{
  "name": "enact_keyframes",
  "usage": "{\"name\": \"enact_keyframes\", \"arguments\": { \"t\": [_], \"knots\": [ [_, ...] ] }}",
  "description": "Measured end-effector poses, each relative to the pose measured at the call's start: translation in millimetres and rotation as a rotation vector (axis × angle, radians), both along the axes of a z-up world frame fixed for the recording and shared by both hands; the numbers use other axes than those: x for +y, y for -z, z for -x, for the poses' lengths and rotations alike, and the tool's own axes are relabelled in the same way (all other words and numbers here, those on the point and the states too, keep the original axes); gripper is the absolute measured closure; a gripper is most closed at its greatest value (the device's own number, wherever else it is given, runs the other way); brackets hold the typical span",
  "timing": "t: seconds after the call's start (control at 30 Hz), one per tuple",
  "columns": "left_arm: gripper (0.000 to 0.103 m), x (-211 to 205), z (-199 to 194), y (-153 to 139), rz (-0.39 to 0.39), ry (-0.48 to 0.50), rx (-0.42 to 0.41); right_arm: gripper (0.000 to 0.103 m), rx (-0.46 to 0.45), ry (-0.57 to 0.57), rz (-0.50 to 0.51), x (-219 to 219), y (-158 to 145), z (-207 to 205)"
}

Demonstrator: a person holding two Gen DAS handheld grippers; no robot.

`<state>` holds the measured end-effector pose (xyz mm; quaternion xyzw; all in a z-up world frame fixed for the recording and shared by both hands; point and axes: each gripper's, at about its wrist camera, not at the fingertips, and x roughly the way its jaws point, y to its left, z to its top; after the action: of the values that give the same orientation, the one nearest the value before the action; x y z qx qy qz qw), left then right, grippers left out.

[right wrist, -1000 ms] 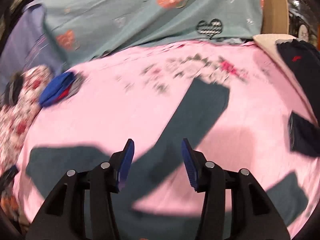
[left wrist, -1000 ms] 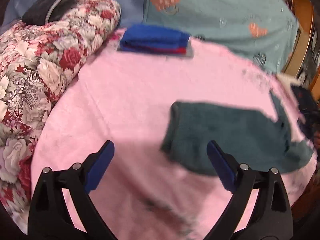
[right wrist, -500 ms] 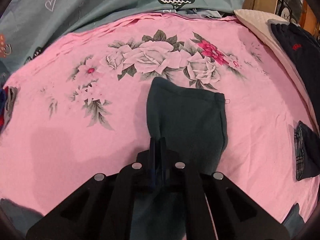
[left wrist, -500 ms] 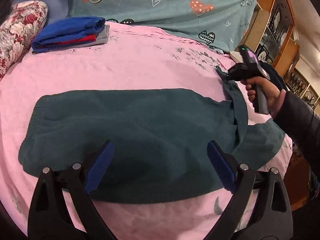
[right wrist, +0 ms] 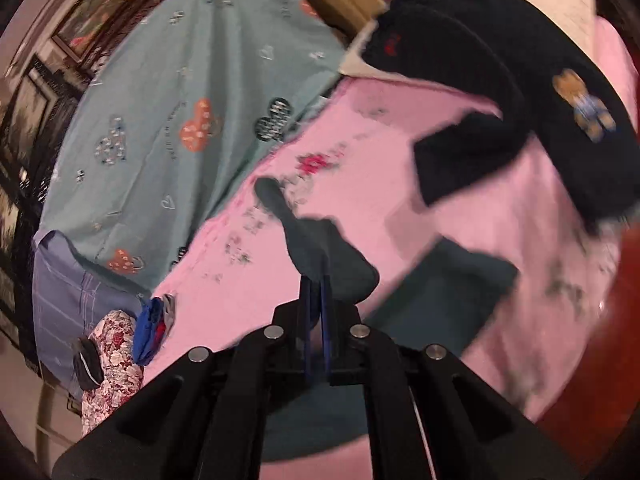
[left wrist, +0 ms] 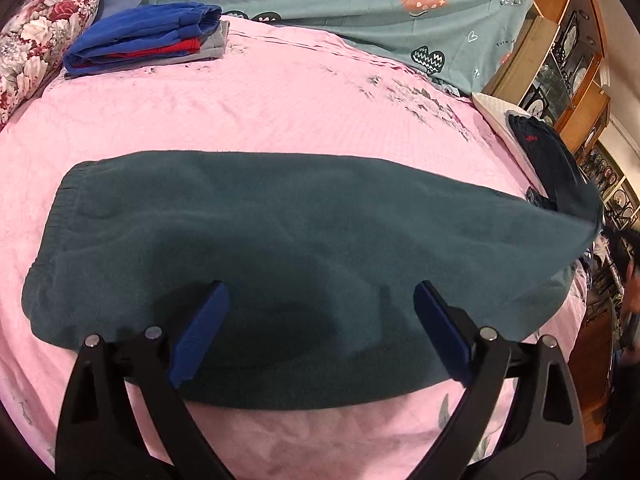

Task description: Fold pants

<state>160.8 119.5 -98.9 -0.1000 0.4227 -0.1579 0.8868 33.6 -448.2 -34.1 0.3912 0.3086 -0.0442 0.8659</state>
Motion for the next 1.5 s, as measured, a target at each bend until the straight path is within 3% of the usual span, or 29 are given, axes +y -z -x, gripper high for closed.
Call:
{"name": "enact_keyframes", "arguments": {
  "t": [0.07,0.1,0.13,0.2,0.23,0.33,0.4,0.47,0.6,0.73,0.83,1.0,1.1,1.13,1.2,1.33,1.4,1.5],
  "knots": [
    [0.008,0,0,0,-0.002,0.002,0.003,0.09,0.13,0.08,0.01,-13,40,28],
    [0.008,0,0,1,-0.003,0.004,0.006,0.09,0.153,0.1,0.011,-15,50,37],
    [0.008,-1,-1,1,-0.009,0.005,0.011,0.089,0.15,0.111,0.004,-17,55,46],
    [0.008,-3,0,1,-0.022,0.006,0.01,0.076,0.09,0.123,0.006,-18,49,59],
    [0.008,-5,1,1,-0.033,0.008,0.01,0.061,0.065,0.127,0.01,-18,44,59],
    [0.008,-9,3,0,-0.055,0.013,0.002,0.056,0.027,0.101,-0.017,-13,34,46],
    [0.008,-7,7,-3,-0.052,0.009,-0.021,0.056,-0.018,-0.025,-0.013,11,23,28],
    [0.008,-3,15,-8,-0.031,0.003,-0.064,0.056,-0.05,-0.204,0.066,51,10,9],
    [0.007,3,19,-10,-0.004,-0.016,-0.078,0.056,-0.102,-0.61,0.454,171,-5,-16],
    [0.007,9,17,-8,0.027,-0.028,-0.07,0.058,-0.131,-0.889,0.672,256,10,-29],
    [0.007,14,15,-5,0.056,-0.04,-0.052,0.065,-0.116,-0.968,0.836,289,24,-40],
    [0.007,23,16,-3,0.102,-0.074,-0.051,0.073,-0.106,-1.046,0.952,302,38,-52],
    [0.007,25,15,-2,0.121,-0.082,-0.049,0.086,-0.128,-1.044,0.985,300,38,-52],
    [0.007,26,15,-2,0.127,-0.084,-0.049,0.095,-0.138,-1.041,1.001,299,38,-52],
    [0.007,28,16,-2,0.137,-0.086,-0.051,0.101,-0.154,-1.028,0.991,295,34,-47],
    [0.007,36,29,-13,0.171,-0.098,-0.085,0.102,-0.228,-1.001,0.942,287,8,-28],
    [0.007,42,43,-20,0.143,-0.098,-0.121,0.102,-0.254,-1.014,0.921,283,-4,-13],
    [0.007,54,60,-25,0.101,-0.105,-0.136,0.102,-0.195,-1.08,0.938,284,11,3]
  ]
}}
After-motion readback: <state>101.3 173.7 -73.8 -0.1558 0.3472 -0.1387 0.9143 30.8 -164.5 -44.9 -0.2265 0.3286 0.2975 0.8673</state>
